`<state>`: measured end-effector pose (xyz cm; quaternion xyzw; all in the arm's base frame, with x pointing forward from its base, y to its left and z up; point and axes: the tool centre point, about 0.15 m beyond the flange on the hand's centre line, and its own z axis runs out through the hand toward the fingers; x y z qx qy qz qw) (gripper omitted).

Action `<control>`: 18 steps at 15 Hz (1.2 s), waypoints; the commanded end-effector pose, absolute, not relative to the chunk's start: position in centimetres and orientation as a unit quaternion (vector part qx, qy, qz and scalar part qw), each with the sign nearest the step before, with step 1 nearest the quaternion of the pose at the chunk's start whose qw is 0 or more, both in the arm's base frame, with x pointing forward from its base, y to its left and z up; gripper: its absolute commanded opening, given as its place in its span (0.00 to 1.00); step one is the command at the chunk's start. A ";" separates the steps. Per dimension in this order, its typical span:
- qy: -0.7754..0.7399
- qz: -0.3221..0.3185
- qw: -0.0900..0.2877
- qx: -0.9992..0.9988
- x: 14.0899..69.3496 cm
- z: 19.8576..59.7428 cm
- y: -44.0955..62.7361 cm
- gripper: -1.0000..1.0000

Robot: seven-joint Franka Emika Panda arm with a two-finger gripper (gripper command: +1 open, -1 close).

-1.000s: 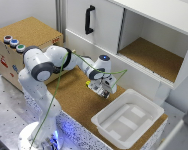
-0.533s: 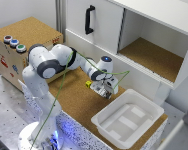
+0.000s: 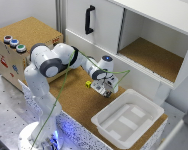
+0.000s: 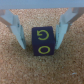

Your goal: Grasp the purple block and turn it right

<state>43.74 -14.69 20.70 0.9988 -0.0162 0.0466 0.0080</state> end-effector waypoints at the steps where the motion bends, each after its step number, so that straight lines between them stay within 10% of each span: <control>1: -0.002 0.038 -0.014 0.999 45.3 20.3 -14.4 0.00; 13: -0.185 0.034 -0.046 0.981 40.4 29.1 -9.6 0.00; 18: -0.273 -0.010 -0.001 0.962 40.2 27.3 -11.2 0.00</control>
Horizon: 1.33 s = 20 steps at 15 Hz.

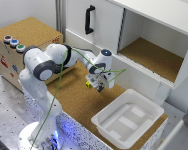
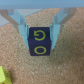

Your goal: Grasp the purple block and turn it right

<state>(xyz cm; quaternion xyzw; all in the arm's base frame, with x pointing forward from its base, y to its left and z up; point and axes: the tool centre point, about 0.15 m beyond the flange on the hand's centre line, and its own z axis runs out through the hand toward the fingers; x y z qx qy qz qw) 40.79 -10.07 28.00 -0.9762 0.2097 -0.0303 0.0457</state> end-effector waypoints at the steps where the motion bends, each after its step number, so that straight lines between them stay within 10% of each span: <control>1: 0.301 0.026 0.011 -0.953 40.2 26.5 -12.5 0.00; 17: 0.703 0.018 -0.054 -0.709 41.0 21.6 -18.9 0.00; 20: 0.761 0.025 0.033 -0.648 41.0 20.5 -19.4 0.00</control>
